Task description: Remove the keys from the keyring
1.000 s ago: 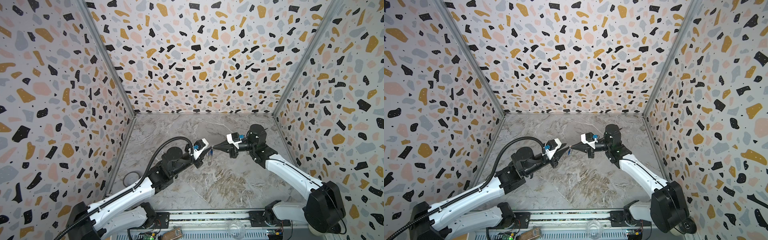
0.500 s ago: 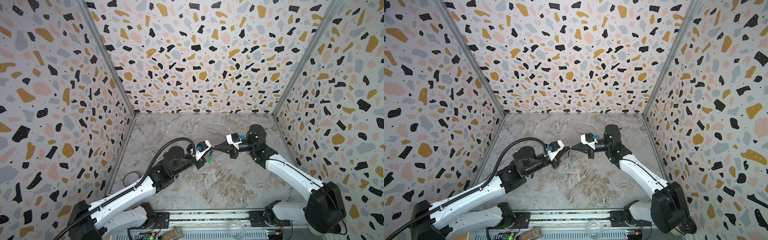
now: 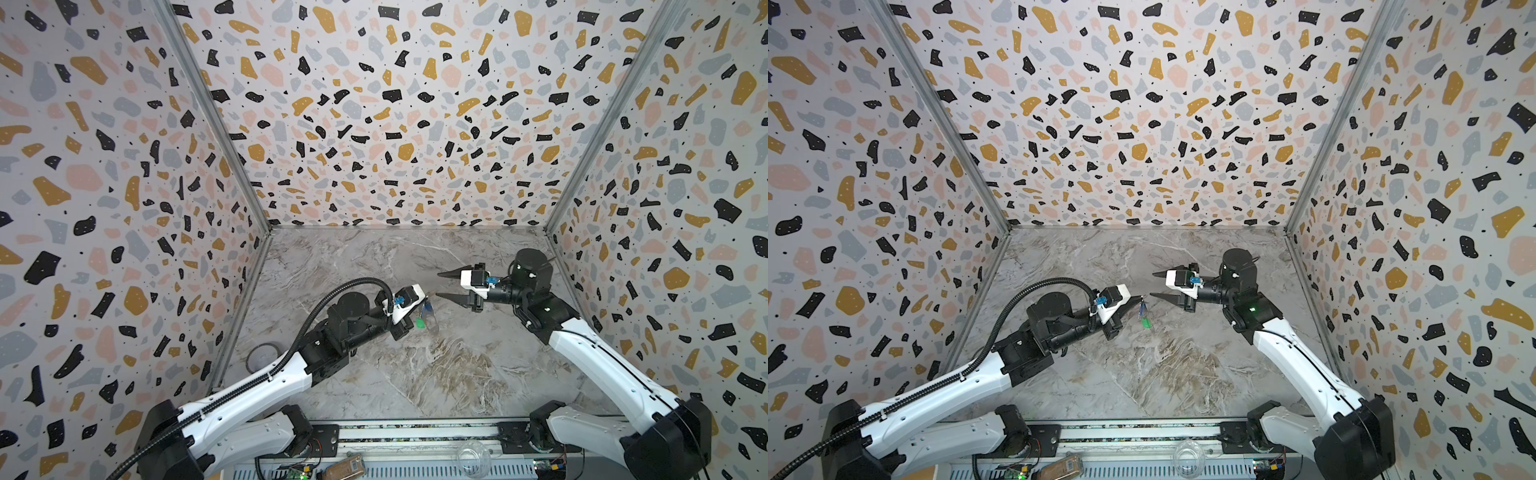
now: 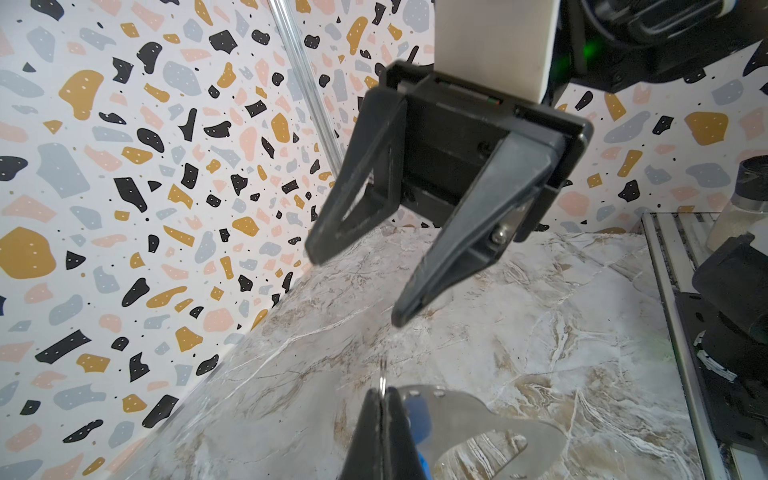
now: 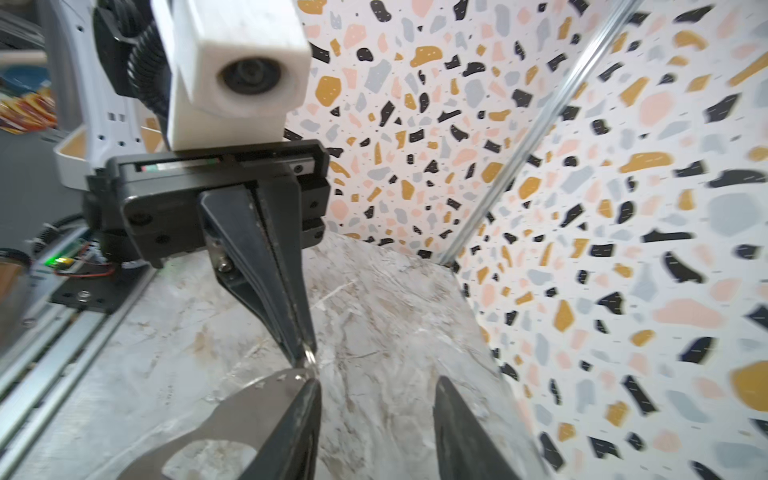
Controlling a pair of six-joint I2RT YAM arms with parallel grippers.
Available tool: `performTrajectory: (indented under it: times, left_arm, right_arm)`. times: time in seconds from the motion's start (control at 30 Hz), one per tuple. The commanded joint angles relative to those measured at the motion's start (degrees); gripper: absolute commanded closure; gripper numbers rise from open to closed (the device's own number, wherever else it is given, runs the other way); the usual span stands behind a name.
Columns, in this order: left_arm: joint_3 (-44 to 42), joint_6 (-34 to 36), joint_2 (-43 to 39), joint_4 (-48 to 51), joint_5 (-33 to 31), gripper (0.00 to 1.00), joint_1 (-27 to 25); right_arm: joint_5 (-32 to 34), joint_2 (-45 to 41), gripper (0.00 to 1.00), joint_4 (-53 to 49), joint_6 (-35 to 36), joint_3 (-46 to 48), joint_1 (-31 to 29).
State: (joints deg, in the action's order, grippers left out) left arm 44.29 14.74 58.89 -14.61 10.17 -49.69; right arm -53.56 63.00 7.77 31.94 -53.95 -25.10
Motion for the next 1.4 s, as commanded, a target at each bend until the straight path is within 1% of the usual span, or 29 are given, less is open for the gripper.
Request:
performTrajectory:
  times: [0.0, 0.07, 0.2, 0.3, 0.37, 0.57, 0.73, 0.8, 0.97, 1.1, 1.37]
  left_arm:
    - [1.94, 0.89, 0.17, -5.02, 1.92, 1.0, -0.33]
    - [1.69, 1.11, 0.23, -5.83, 2.74, 1.0, -0.32]
    - [1.24, 1.18, 0.27, -7.68, 3.92, 1.0, -0.36]
    - [0.89, 1.16, 0.5, -9.3, 4.66, 1.0, -0.33]
    - [0.73, 0.83, 0.78, -10.31, 5.11, 1.0, -0.34]
    - [0.21, -0.73, 1.92, -13.6, 6.78, 1.0, -0.3]
    - [-0.08, -2.43, 2.71, -15.49, 8.77, 1.0, -0.12]
    - [-0.08, -3.09, 2.96, -15.77, 9.66, 1.0, -0.11]
    - [-0.79, -4.81, 3.16, -17.9, 10.29, 1.0, -0.05]
    - [-0.54, -4.51, 3.19, -16.73, 10.19, 1.0, 0.03]
    - [3.45, 1.38, 3.06, -5.32, 8.01, 1.0, 0.03]
  right_arm:
    - [6.58, -2.87, 0.53, -4.95, 5.49, -1.12, 0.84]
    - [9.02, -3.24, 0.53, -6.93, 6.46, -1.15, 0.76]
    - [10.11, -3.34, 0.52, -9.22, 7.64, -0.81, -0.12]
    - [12.21, -3.27, 0.5, -11.04, 8.95, -1.06, -3.08]
    - [13.6, -3.24, 0.47, -12.19, 9.54, -1.16, -4.91]
    - [14.01, -3.78, 0.4, -13.31, 8.59, -0.72, -6.44]
    - [13.99, -4.46, 0.35, -11.38, 5.83, -0.66, -7.36]
    - [14.49, -4.4, 0.33, -11.21, 5.76, -0.76, -8.04]
    - [16.5, -4.2, 0.32, -12.06, 6.02, -1.03, -8.86]
    - [17.79, -4.81, 0.33, -13.23, 6.72, -1.25, -8.76]
    - [22.54, -6.23, 0.38, -21.82, 11.32, -4.34, -7.34]
